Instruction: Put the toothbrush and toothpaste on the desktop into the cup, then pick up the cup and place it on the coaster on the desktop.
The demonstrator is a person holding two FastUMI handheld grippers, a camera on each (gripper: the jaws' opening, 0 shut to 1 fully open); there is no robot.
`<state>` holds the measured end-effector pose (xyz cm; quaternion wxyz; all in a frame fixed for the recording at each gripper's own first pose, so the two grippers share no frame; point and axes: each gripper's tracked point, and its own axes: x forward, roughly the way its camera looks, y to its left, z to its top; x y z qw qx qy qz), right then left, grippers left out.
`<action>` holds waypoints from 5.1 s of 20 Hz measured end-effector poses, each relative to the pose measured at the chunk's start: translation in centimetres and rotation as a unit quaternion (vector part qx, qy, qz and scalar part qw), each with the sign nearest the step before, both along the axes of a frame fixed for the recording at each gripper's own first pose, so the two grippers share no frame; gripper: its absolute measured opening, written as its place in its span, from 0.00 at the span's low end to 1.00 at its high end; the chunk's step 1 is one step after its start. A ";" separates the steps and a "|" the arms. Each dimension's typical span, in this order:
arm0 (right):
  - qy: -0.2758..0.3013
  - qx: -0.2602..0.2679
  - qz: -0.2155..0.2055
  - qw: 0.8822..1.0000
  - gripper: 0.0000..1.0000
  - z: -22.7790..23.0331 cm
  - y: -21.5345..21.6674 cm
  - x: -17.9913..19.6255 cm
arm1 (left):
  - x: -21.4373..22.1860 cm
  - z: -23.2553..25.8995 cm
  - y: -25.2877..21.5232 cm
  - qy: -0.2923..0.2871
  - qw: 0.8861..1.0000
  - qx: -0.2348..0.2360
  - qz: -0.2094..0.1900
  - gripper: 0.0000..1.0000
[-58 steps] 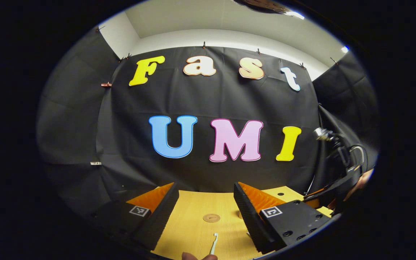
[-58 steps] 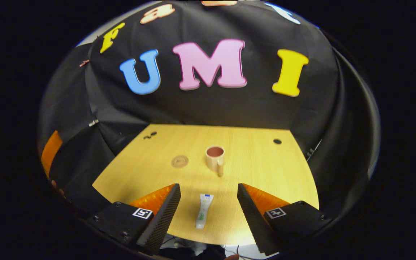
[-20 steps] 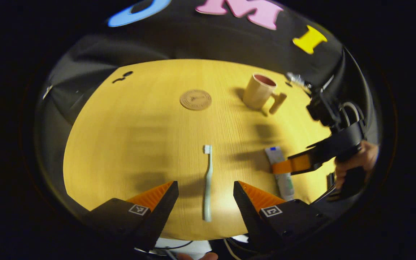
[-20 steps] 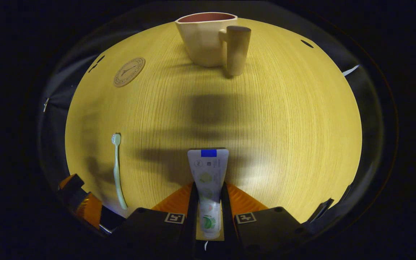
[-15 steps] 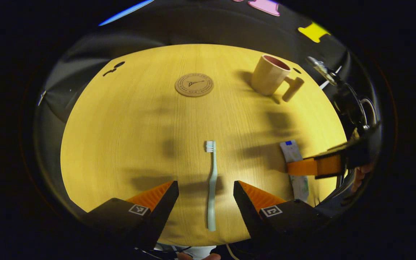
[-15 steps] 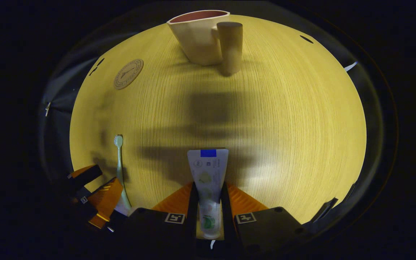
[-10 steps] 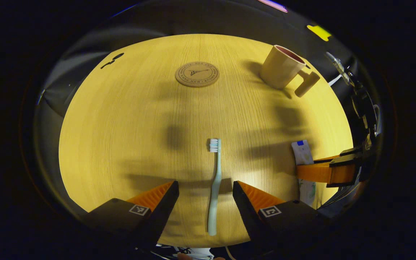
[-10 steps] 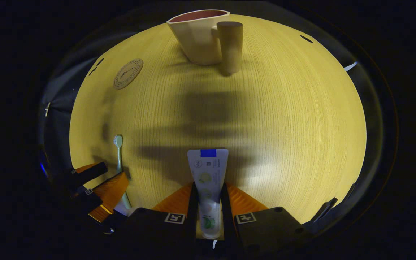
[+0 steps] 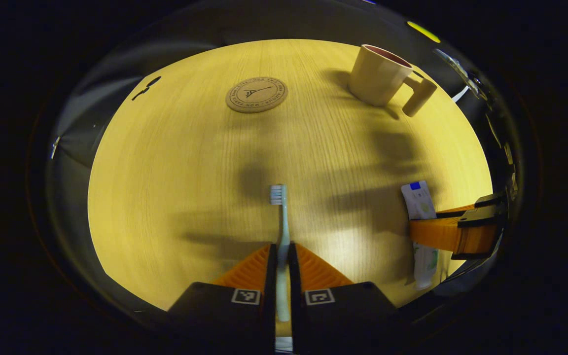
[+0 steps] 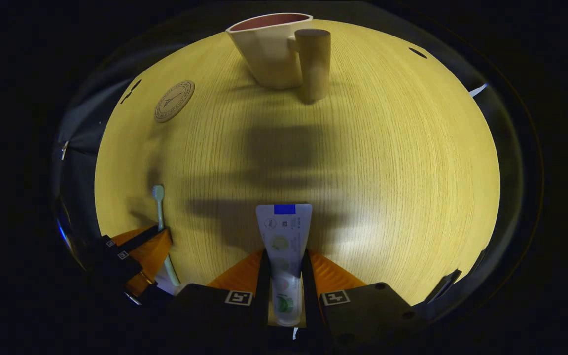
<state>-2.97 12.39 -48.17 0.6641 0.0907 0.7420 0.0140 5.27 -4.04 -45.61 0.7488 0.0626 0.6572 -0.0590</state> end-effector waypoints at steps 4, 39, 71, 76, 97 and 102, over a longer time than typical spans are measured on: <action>-0.015 0.006 -0.013 1.000 0.31 0.1 0.1 0.3 | 0.1 0.2 -0.2 -0.006 1.000 -0.007 0.004 0.07; -0.563 0.109 -0.057 0.817 0.21 28.3 -3.9 15.6 | 3.4 25.6 -2.2 -0.379 0.898 -0.214 0.055 0.06; -0.502 0.169 -0.050 0.847 0.27 6.9 -3.0 30.1 | 28.0 20.0 -12.7 -0.487 0.819 -0.250 0.173 0.06; -0.499 0.208 -0.137 0.830 0.52 9.9 -5.3 30.8 | 29.3 17.2 -14.0 -0.473 0.822 -0.256 0.186 0.06; -0.447 0.189 -0.185 0.854 0.56 8.6 -12.2 26.1 | 23.7 10.7 -17.5 -0.511 0.839 -0.170 0.079 0.56; -0.395 0.172 -0.140 0.891 0.56 9.2 -11.6 23.0 | 17.9 13.2 -13.1 -0.490 0.852 -0.164 0.087 0.73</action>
